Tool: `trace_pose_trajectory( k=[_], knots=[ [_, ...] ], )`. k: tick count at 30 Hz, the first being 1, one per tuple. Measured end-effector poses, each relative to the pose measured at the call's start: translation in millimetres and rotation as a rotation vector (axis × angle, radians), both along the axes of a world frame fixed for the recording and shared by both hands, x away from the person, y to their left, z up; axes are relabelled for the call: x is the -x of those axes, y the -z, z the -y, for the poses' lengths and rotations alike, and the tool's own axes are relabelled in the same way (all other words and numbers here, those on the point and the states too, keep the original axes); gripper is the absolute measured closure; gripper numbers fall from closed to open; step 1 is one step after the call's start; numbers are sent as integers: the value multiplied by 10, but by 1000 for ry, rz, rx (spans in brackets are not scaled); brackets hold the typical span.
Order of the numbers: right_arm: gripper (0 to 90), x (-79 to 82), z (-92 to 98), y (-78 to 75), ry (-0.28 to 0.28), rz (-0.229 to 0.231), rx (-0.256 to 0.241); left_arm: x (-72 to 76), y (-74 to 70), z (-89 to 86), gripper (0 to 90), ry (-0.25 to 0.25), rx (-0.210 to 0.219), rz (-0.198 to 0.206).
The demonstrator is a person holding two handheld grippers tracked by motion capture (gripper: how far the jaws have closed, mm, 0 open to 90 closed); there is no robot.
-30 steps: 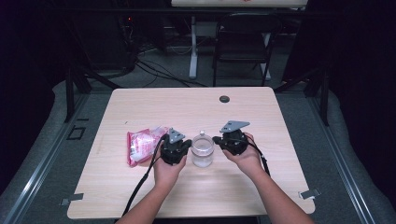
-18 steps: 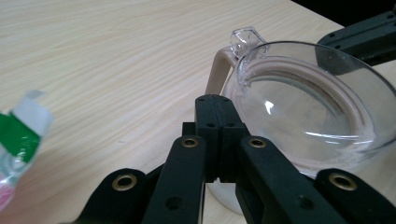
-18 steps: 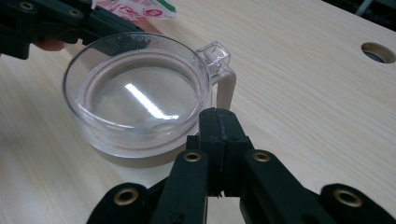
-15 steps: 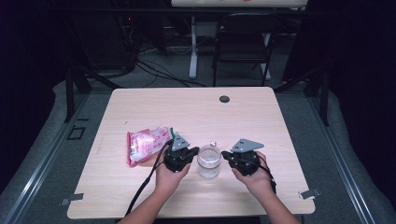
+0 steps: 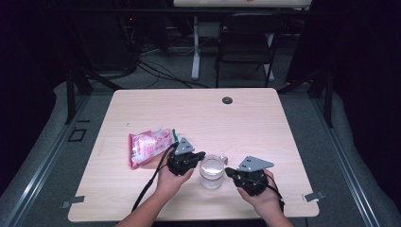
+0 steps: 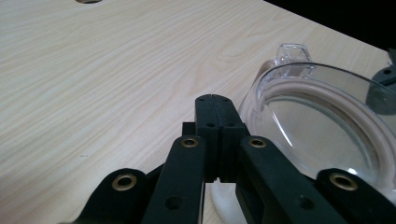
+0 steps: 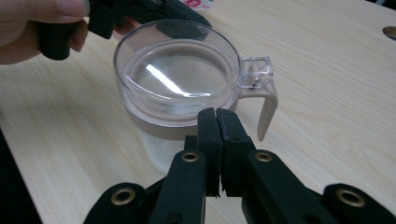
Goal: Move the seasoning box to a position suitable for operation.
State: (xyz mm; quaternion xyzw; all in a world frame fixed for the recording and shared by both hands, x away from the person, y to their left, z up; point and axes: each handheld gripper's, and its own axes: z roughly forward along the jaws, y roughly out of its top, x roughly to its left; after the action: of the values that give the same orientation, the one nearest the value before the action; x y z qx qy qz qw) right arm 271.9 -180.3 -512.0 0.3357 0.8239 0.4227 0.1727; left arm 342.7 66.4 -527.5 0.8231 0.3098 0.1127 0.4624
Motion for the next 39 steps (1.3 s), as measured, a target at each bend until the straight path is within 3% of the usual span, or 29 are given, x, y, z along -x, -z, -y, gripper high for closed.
trace_pose_trajectory(
  k=[2,4,7,9,12,14,15,17,23,27,33,37,38,39],
  knots=[
    [867,14,-9,7,-8,-7,-16,1,-1,-21,900,5,3,-2],
    [800,26,-10,28,-55,-29,-42,7,-20,-66,859,-3,18,-11],
    [788,13,24,38,-37,-5,-18,39,-38,-98,853,-13,7,-8],
    [742,-38,108,82,13,11,-11,88,-41,-189,838,-22,-2,-18],
    [725,-120,166,188,50,2,4,128,-32,-265,824,-29,-7,-22],
    [716,-150,174,231,52,-9,-5,173,-21,-347,815,-35,-3,-26],
    [692,-226,166,322,48,-31,6,205,-21,-400,805,-37,-3,-34],
    [673,-270,136,374,48,-33,6,276,-15,-502,792,-49,-1,-27],
    [660,-352,43,452,36,-20,33,354,61,-595,765,-79,11,-44],
    [659,-409,14,484,10,-25,52,422,104,-588,757,-76,22,-57],
    [659,-479,-28,506,-19,-34,31,550,145,-461,707,-47,15,-72],
    [678,-498,-41,494,-29,-40,6,618,170,-392,626,-34,17,-83],
    [683,-503,-40,486,-31,-42,3,633,178,-379,545,-33,22,-87],
    [683,-503,-40,486,-31,-42,3,649,187,-369,545,-33,24,-81]
  ],
)
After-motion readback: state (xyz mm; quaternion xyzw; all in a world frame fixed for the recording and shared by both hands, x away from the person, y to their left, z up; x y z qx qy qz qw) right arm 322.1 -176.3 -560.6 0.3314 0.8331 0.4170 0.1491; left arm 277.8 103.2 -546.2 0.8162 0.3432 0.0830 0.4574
